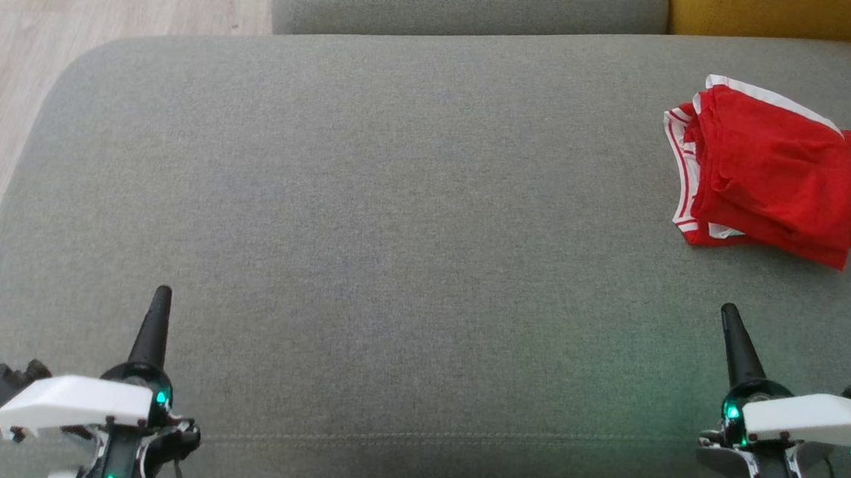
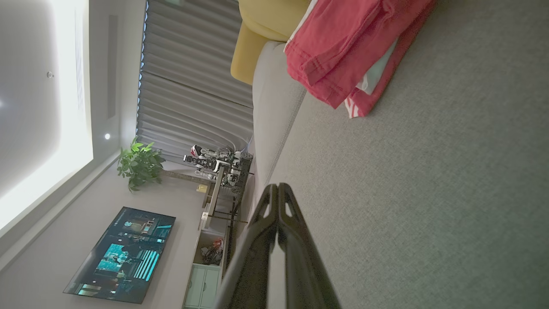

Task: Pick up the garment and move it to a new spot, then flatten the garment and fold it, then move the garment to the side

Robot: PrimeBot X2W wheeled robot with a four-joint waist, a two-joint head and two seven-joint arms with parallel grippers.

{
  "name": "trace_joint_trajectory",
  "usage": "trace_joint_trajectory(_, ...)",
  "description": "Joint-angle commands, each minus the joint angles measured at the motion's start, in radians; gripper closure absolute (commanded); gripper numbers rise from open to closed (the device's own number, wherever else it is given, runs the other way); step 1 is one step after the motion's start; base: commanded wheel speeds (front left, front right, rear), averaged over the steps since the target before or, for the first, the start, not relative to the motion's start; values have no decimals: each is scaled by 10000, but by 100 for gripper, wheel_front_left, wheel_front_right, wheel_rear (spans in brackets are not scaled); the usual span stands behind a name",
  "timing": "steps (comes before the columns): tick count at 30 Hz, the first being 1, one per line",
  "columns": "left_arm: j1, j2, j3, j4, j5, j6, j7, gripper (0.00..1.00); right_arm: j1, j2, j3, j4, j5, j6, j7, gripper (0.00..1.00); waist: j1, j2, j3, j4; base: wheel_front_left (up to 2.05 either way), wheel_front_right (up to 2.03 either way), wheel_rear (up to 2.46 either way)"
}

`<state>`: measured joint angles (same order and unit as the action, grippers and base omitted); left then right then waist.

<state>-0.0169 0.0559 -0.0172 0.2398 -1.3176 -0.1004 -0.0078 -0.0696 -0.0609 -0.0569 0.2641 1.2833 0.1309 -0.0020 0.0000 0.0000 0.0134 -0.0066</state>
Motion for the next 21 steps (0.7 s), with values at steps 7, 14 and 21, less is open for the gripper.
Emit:
trace_joint_trajectory(7,-659,172,505,-185,-899,-136,291,100,-361,-121,10,-284,1005,-1,264,100,0,0,-26,17,0,0,0)
trace_joint_trajectory(14,-731,173,659,-114,-1623,-189,502,100,-360,-114,-84,-261,1794,-1,474,100,0,0,-50,33,0,0,0)
trace_joint_trajectory(21,-802,173,815,-42,-2348,-242,714,100,-359,-105,-181,-237,2585,-2,687,100,0,0,-74,48,0,0,0)
